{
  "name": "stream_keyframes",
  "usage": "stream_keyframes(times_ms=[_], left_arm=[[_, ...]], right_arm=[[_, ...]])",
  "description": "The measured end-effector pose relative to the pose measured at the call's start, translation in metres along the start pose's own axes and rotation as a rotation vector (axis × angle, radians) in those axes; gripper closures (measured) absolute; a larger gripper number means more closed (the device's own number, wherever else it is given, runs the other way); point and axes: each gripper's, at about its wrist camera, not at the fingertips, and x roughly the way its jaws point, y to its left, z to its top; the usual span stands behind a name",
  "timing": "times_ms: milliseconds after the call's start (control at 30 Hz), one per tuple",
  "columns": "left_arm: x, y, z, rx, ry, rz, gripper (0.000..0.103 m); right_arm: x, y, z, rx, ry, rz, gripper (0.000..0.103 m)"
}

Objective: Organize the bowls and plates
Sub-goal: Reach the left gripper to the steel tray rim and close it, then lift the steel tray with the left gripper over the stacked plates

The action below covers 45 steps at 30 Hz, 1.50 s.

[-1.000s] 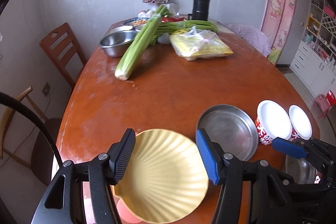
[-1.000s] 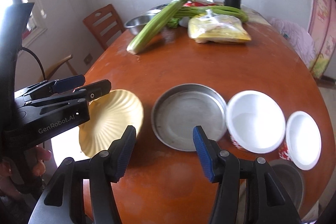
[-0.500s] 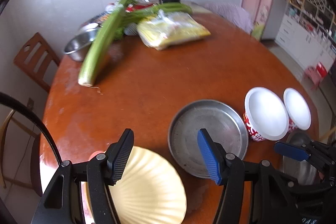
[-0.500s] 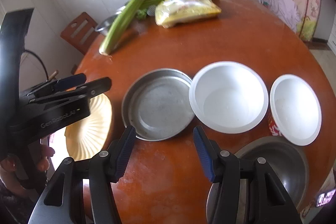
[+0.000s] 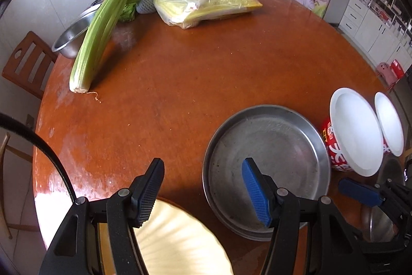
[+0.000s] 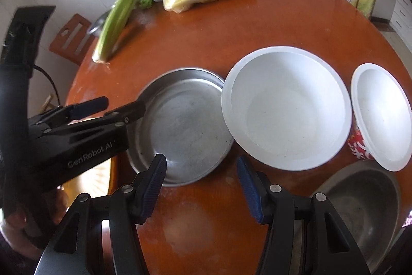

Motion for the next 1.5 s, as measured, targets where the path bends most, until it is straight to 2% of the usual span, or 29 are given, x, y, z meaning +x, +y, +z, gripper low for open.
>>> stream_keyframes(times_ms=[200, 400, 533, 700, 833, 1167, 1500], left_arm=[[0.011, -0.002, 0.001, 0.007, 0.02, 0.002, 0.041], [0.028, -0.001, 0.001, -0.006, 0.074, -0.04, 0.062], [0.031, -0.004, -0.001, -0.002, 0.079, -0.062, 0.075], [0.027, -0.005, -0.002, 0.01, 0.056, -0.023, 0.075], [0.012, -0.003, -0.003, 0.01, 0.022, -0.026, 0.075], [-0.026, 0.006, -0.009, -0.022, -0.049, -0.026, 0.075], [-0.07, 0.027, -0.028, -0.066, -0.128, -0.003, 0.075]], right_arm=[[0.015, 0.001, 0.004, 0.008, 0.03, -0.053, 0.045], [0.025, 0.005, 0.01, -0.005, 0.044, -0.08, 0.049], [0.029, 0.008, 0.014, -0.016, 0.035, -0.095, 0.051], [0.029, 0.009, 0.014, -0.025, 0.032, -0.081, 0.053], [0.021, 0.012, 0.009, -0.043, 0.021, -0.07, 0.053], [-0.018, 0.031, 0.007, -0.099, -0.086, -0.036, 0.053], [-0.041, 0.059, 0.001, -0.171, -0.144, 0.001, 0.053]])
